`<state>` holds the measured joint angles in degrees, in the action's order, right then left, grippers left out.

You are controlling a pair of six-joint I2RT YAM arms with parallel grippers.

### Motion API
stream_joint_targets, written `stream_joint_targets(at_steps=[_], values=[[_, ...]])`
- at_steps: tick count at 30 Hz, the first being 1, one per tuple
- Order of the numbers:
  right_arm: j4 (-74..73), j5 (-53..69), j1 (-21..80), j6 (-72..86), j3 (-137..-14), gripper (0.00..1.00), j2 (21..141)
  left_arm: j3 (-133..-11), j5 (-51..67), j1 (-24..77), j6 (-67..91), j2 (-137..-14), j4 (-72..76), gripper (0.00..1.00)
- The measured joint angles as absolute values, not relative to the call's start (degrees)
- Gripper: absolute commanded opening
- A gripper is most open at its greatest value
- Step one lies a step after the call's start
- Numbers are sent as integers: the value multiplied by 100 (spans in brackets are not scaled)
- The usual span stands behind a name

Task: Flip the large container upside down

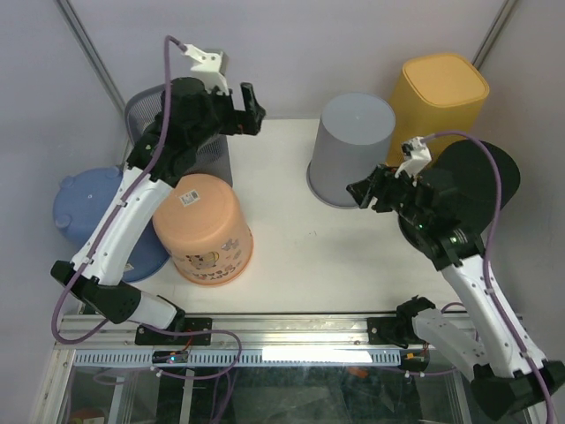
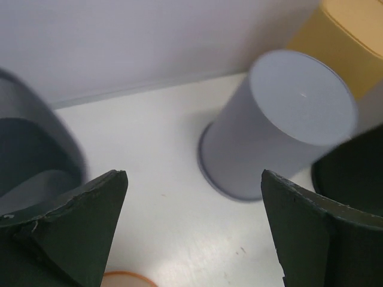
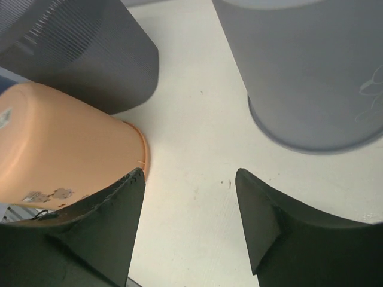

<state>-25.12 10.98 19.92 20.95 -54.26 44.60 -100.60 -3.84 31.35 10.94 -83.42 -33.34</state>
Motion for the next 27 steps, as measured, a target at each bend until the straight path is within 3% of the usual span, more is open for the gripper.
stream_joint_targets(at_steps=[8, 16, 22, 27], values=[[-1511, 56, 2003, 2359, -5387, 67, 6589, -10160, -1098, 1973, 1472, -8313, -4084, 99], [-454, -578, 2003, 2388, -6195, 70, 8694, -10033, -1160, 1938, 1575, -8322, -4495, 99], [-294, -716, 2001, 2375, -7454, 73, 9913, -10036, -1164, 1938, 1570, -8326, -4571, 99], [-445, -716, 2080, 2381, -8051, 75, 10186, -9994, -1190, 1938, 1540, -8326, -4624, 99]])
